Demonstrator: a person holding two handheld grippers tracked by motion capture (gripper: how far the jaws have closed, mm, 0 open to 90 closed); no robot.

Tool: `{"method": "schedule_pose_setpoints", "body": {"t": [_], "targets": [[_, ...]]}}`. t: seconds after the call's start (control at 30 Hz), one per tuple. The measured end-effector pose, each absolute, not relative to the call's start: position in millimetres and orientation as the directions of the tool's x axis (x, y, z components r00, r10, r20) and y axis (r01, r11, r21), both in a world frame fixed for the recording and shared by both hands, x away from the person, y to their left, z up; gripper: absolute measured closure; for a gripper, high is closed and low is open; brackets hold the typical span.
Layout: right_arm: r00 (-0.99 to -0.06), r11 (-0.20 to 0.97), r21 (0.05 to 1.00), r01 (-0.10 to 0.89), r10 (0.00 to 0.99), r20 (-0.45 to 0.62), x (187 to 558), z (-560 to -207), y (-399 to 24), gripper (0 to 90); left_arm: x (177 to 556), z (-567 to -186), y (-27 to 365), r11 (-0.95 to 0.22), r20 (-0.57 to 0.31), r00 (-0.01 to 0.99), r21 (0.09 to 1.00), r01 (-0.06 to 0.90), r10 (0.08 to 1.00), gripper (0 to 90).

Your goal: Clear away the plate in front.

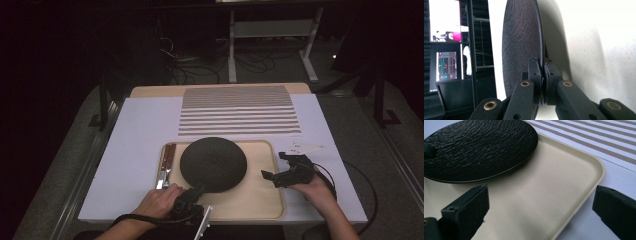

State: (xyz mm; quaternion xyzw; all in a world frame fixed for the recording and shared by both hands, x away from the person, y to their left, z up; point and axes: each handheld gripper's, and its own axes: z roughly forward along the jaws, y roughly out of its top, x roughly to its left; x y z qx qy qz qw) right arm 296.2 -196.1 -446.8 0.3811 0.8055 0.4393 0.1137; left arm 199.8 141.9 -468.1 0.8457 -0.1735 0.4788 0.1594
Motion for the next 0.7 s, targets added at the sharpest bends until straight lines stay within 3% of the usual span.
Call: {"method": "schedule_pose_setpoints", "body": {"t": [0.47,0.7], "targets": [[-0.685,0.326,0.793,0.514,0.713,0.151,296.0,-447.2,-195.7,0.5,205.2,-477.7,144.9,-0.896,0.811,0.574,0.167,-0.411,-0.111,78.9],[-0.685,0.328,0.792,0.515,0.713,0.151,296.2,-447.6,-195.3,0.5,208.2,-472.8,150.5,-0.898,0.816,0.574,0.194,-0.396,-0.077,62.9]]}}
